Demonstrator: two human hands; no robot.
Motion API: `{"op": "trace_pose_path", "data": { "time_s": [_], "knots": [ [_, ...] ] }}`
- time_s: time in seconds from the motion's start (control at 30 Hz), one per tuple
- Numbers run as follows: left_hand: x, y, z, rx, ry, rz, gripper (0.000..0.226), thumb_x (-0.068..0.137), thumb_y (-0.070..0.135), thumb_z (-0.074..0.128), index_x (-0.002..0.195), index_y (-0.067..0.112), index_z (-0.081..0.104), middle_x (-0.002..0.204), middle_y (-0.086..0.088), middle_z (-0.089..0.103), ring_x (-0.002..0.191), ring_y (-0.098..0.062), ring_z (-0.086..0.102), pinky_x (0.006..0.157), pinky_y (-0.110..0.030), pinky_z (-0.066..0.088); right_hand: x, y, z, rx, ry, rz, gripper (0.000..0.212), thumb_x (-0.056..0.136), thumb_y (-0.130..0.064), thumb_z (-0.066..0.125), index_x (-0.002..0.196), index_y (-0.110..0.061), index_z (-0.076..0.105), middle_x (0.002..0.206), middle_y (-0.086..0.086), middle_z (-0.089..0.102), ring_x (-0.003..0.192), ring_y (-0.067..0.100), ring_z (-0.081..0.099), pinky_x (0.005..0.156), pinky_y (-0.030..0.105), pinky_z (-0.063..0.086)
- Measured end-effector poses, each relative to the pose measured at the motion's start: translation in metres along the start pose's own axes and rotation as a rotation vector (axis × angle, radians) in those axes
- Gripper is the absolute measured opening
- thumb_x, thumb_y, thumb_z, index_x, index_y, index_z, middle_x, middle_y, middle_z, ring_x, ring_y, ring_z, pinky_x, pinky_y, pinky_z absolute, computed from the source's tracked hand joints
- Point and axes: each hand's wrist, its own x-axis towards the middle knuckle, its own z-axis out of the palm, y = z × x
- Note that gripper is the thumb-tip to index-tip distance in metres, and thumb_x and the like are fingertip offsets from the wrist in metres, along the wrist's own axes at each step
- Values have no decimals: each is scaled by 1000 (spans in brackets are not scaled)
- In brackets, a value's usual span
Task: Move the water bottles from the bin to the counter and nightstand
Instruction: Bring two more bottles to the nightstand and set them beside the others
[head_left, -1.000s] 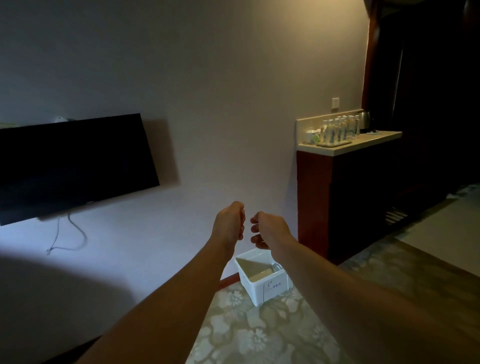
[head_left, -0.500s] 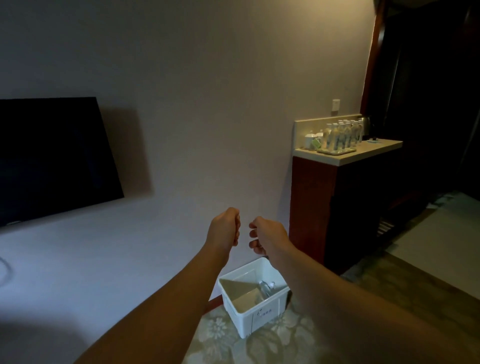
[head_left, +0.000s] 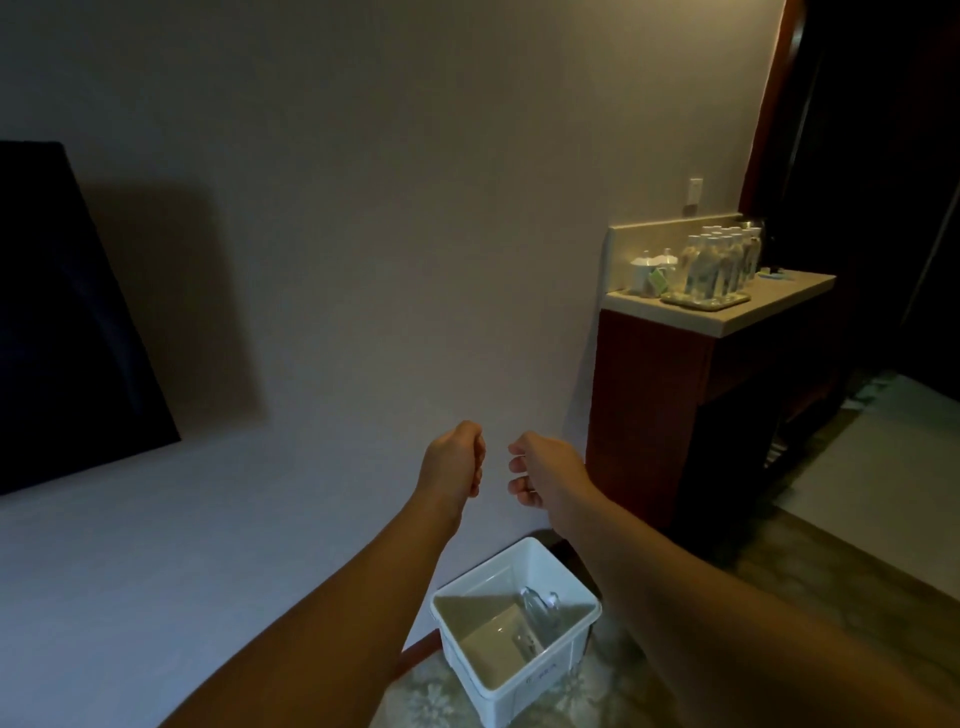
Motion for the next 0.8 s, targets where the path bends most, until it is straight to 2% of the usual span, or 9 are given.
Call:
{"op": "trace_pose_path", "data": {
  "time_s": [0.13, 0.4, 0.57, 0.8],
  "knots": [
    [69, -15, 4, 12, 14, -12, 14, 79, 23, 49, 68, 15, 51, 54, 0, 46, 52, -17, 40, 55, -33, 36, 68, 1, 20, -22, -36, -25, 15, 96, -21, 52, 94, -14, 65, 87, 6, 66, 68, 20, 64, 55, 27, 49],
    [235, -49, 40, 26, 55, -86, 26, 88, 18, 48, 62, 18, 46, 55, 0, 46, 48, -16, 39, 54, -32, 34, 245, -1, 34, -21, -89, 20, 16, 96, -20, 51, 92, -14, 65, 87, 7, 67, 67, 20, 65, 58, 29, 51],
    [330, -80, 55, 24, 102, -166, 25, 88, 18, 49, 63, 18, 47, 54, 1, 46, 48, -14, 39, 53, -32, 36, 348, 1, 46, -67, -114, 74, 17, 95, -19, 52, 95, -10, 67, 83, 7, 66, 61, 19, 62, 54, 27, 49],
    [434, -150, 75, -5, 31, -299, 23, 87, 16, 50, 64, 16, 49, 52, 1, 46, 48, -16, 40, 51, -31, 36, 445, 34, 80, -112, -130, 170, 18, 95, -17, 49, 91, -12, 66, 82, 7, 67, 60, 19, 62, 54, 27, 49]
  ]
}}
